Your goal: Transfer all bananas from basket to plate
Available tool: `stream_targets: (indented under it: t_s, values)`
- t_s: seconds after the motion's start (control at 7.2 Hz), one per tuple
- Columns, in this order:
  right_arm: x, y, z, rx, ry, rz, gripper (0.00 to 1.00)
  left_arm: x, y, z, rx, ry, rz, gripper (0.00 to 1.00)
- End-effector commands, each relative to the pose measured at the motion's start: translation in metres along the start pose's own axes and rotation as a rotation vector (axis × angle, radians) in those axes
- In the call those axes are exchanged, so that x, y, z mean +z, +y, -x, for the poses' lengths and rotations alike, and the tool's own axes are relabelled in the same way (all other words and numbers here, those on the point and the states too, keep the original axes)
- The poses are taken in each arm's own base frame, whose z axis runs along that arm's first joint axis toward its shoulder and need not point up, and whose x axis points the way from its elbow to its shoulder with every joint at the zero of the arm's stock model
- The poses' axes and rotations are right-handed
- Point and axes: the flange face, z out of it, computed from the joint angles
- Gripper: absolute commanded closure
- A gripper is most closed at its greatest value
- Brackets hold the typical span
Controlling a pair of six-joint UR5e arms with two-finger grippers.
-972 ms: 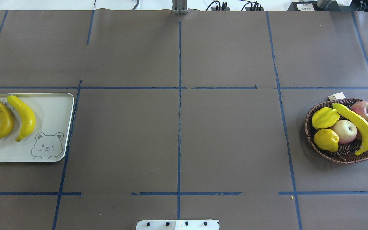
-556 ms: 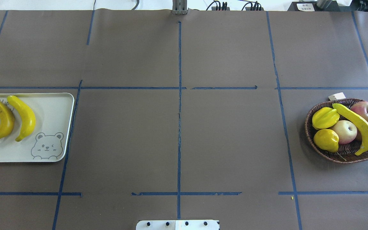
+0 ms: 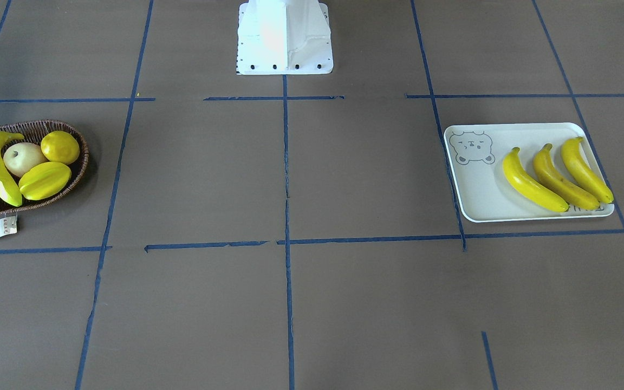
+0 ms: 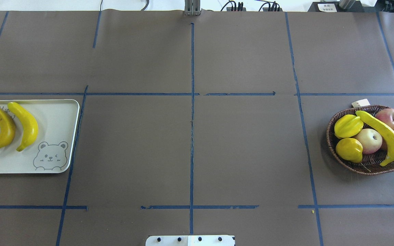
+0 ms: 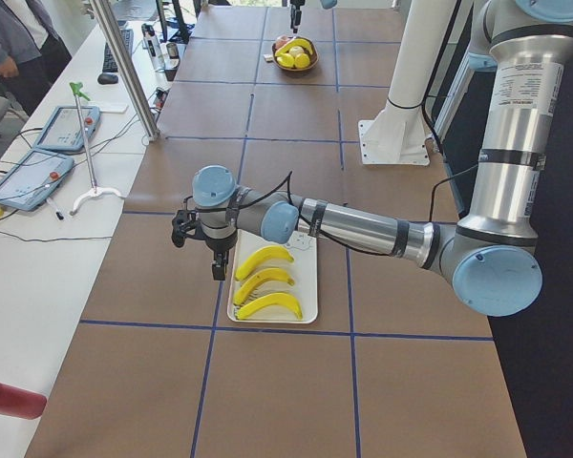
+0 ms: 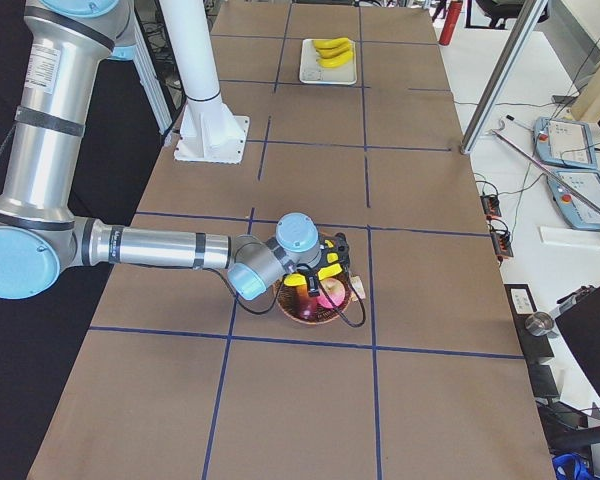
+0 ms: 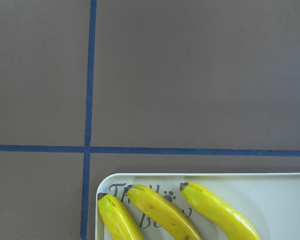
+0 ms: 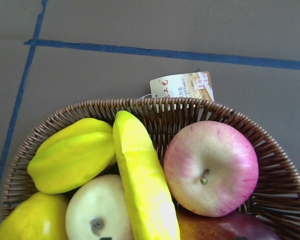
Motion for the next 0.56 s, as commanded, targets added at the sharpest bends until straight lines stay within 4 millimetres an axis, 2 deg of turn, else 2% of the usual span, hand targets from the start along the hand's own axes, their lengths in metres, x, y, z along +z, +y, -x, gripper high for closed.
stream_targets:
  t_s: [0.0,0.28,0.42]
  values:
    - [0.0286,0.01,0.0064,-0.016,0.025,0.034,0.17,0.0,0.0004,0.0003,0.0,0.002,-0.001,0.0]
    - [0.0328,0.013,0.0044,-0.014,0.027,0.046,0.23,-0.0021,0.0029,-0.0011,0.004,0.003,-0.005,0.0]
    - [0.0357,0.0141,0.0065,-0.014,0.025,0.053,0.32,-0.0039,0.005,-0.0023,0.006,0.004,-0.007,0.0]
